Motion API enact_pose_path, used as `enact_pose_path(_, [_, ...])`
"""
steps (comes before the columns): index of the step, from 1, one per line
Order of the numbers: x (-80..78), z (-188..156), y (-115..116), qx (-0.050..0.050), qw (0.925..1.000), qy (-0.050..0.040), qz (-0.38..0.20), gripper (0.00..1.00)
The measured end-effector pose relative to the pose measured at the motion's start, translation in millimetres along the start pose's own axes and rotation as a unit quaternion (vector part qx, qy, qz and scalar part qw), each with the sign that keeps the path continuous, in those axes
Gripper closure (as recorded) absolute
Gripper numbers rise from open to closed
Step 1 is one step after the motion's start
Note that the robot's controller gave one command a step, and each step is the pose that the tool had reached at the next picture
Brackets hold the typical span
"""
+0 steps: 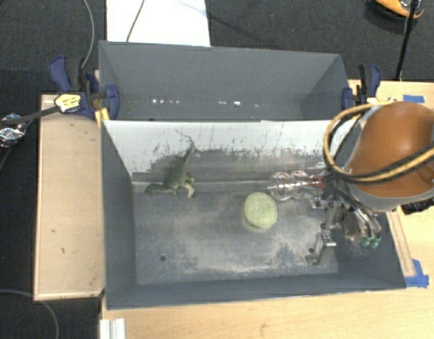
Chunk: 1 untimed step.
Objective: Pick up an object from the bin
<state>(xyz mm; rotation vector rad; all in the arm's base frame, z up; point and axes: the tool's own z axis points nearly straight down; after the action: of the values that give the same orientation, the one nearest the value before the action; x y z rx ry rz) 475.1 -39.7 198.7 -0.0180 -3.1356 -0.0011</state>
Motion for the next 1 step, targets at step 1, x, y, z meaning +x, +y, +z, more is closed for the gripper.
enact_pose_path(1, [-1.7, -4.0, 0.0, 0.000, 1.0000, -0.0043, -0.001, 0.00])
